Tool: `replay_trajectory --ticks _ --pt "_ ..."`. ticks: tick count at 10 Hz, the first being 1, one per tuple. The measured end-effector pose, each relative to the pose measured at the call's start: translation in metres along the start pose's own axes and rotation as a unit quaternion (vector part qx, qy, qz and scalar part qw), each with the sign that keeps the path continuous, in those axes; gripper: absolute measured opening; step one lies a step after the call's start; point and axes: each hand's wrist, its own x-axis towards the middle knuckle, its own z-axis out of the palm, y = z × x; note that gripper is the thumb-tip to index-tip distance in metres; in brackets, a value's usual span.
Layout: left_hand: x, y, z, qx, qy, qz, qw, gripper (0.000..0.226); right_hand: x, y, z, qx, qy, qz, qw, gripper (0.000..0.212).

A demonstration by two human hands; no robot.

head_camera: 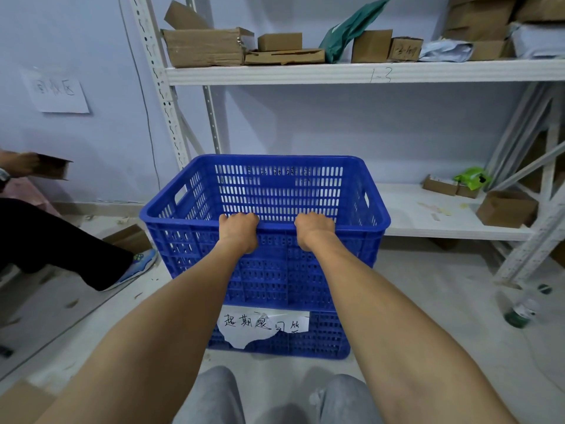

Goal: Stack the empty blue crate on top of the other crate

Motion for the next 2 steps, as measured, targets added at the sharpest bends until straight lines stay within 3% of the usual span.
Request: replay_trajectory --ticks 1,2 --pt "-0.0037 0.0007 -0.0013 -0.010 0.008 -0.007 1.000 0.012 -0.0032 -0.0013 -0.0013 0.022 -0.004 -0.006 1.000 0.023" --pt "-0.0017 0.0016 0.0019 -0.018 0.017 -0.015 1.000 0.013 0.0027 0.0032 -0.0054 0.123 -0.032 -0.014 0.992 0.038"
